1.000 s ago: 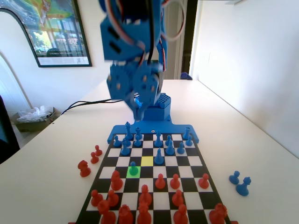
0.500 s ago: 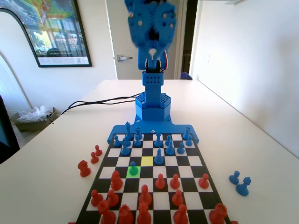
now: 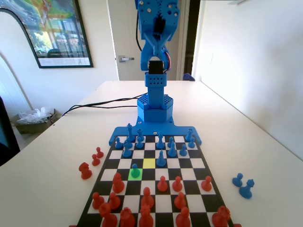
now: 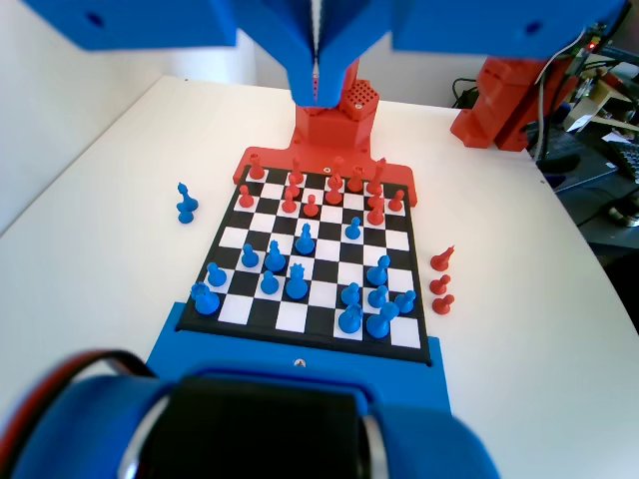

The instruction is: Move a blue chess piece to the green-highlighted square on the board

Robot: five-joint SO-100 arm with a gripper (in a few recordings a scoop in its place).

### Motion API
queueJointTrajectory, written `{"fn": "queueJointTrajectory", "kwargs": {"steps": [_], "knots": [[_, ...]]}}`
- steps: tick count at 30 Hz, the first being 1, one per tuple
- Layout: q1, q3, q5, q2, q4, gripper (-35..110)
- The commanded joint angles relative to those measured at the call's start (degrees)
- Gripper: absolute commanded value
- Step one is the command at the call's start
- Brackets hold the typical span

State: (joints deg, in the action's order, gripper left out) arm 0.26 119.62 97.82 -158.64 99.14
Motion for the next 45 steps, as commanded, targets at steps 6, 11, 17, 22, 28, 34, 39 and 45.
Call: {"fn": "queueJointTrajectory", "kwargs": {"steps": [6, 11, 17, 22, 28, 34, 39, 45], "knots": [[-0.70, 4.39, 0.70, -4.13, -4.83, 1], [-0.53, 4.92, 0.70, -5.36, -6.24, 1], [-0.44, 5.01, 0.79, -9.05, -7.21, 2], [0.18, 5.19, 0.88, -12.57, -8.09, 2], [1.05, 5.36, 0.70, -16.35, -8.88, 2], [1.32, 5.36, 0.70, -16.35, -8.88, 2], [1.32, 5.36, 0.70, -16.35, -8.88, 2], [1.32, 5.36, 0.70, -16.35, -8.88, 2]]}}
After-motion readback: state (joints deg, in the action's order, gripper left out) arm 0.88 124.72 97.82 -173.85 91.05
